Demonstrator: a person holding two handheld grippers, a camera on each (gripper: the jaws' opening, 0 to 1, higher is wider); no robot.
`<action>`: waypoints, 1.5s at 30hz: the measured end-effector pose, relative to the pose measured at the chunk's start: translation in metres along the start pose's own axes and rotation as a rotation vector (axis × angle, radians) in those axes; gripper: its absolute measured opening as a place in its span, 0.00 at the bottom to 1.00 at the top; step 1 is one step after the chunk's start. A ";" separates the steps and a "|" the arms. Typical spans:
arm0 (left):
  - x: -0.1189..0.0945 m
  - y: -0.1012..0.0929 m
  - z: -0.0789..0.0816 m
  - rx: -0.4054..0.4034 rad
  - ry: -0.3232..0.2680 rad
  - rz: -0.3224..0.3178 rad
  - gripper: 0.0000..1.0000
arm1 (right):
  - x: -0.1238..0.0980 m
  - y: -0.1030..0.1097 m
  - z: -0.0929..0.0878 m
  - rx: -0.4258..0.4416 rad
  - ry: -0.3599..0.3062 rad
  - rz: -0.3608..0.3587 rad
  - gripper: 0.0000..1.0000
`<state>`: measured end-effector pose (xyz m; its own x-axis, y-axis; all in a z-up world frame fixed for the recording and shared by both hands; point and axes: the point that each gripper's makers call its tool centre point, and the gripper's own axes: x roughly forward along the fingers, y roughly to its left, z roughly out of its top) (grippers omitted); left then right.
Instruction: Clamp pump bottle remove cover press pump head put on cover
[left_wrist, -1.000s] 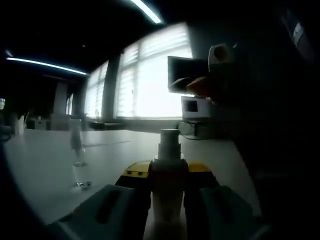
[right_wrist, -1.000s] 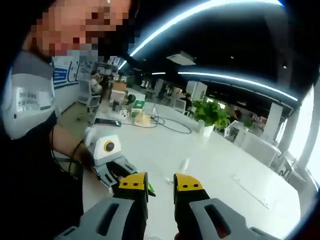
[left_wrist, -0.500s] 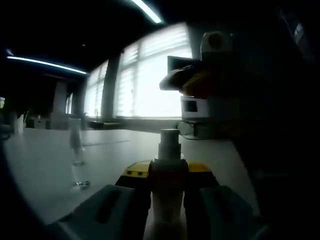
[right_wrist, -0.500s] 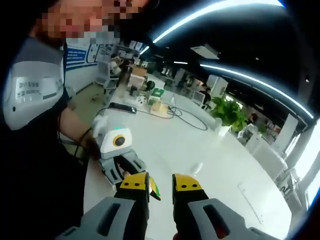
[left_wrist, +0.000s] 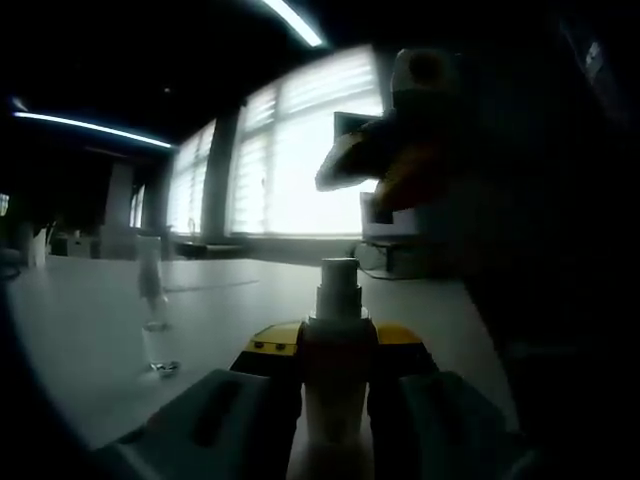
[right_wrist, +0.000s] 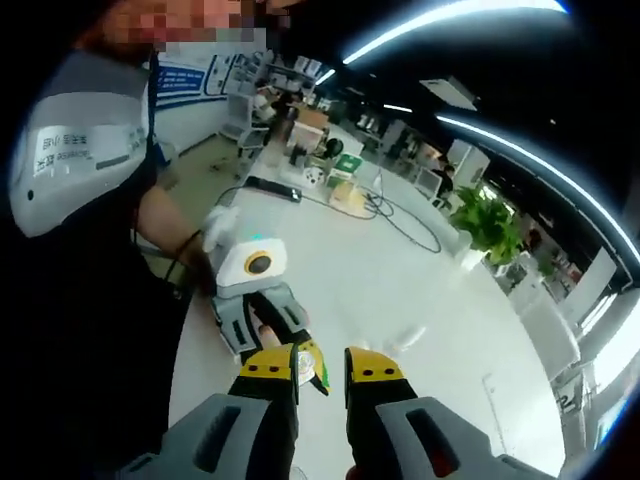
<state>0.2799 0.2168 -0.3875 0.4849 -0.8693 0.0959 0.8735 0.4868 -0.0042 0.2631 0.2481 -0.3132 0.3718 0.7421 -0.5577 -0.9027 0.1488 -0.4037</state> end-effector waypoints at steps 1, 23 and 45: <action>0.000 0.000 0.000 -0.001 0.000 0.000 0.15 | 0.000 0.000 0.001 -0.006 0.007 0.013 0.13; 0.000 -0.003 0.000 -0.003 0.002 -0.018 0.15 | 0.010 0.008 -0.005 -0.180 0.162 0.209 0.10; 0.001 -0.007 0.000 -0.002 0.003 -0.028 0.15 | 0.017 0.018 -0.014 -0.320 0.310 0.358 0.04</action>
<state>0.2741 0.2128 -0.3872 0.4603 -0.8828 0.0932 0.8868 0.4621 -0.0030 0.2562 0.2542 -0.3397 0.1441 0.4766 -0.8672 -0.8916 -0.3176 -0.3227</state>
